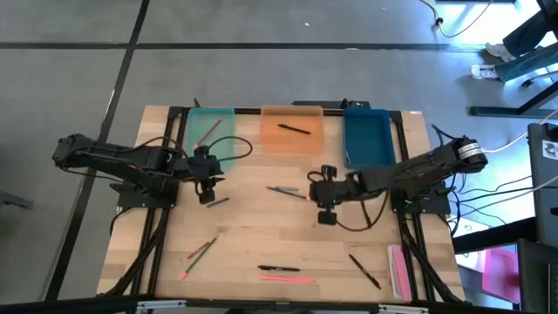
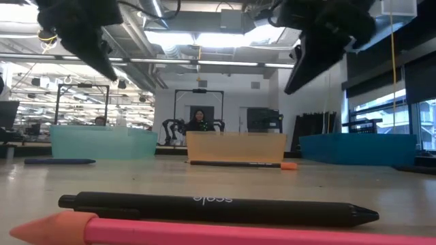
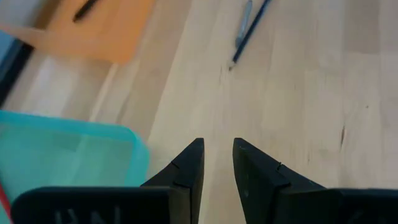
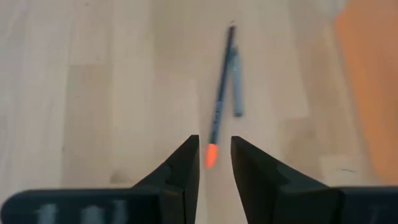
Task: Sort crayons/erasers/pens/pencils in bins
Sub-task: Put the blue crayon into the blue bin
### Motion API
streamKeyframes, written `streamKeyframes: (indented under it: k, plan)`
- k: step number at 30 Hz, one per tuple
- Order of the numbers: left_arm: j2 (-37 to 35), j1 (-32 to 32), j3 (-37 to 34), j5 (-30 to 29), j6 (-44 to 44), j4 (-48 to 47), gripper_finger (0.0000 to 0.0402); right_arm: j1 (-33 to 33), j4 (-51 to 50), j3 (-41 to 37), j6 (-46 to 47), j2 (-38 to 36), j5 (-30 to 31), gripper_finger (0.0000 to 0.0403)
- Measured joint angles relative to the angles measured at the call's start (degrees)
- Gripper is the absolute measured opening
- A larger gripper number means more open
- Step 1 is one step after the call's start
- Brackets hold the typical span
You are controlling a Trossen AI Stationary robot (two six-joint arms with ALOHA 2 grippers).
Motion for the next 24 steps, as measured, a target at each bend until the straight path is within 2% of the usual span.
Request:
streamKeyframes:
  k: [9,20,24]
  plan:
    - [0.02,-4.72,-8.93,-1.94,-3.81,8.41,0.0078,2.26,3.57,-2.41,3.70,1.89,0.15,0.0097]
    - [0.02,-8.96,-15.55,-2.64,-11.56,9.05,0.0078,2.52,3.79,-2.55,3.51,1.98,0.18,0.0097]
    - [1.03,-10.66,-18.90,-2.84,-12.86,14.44,0.0078,2.50,3.77,-2.55,3.62,1.98,0.18,0.0097]
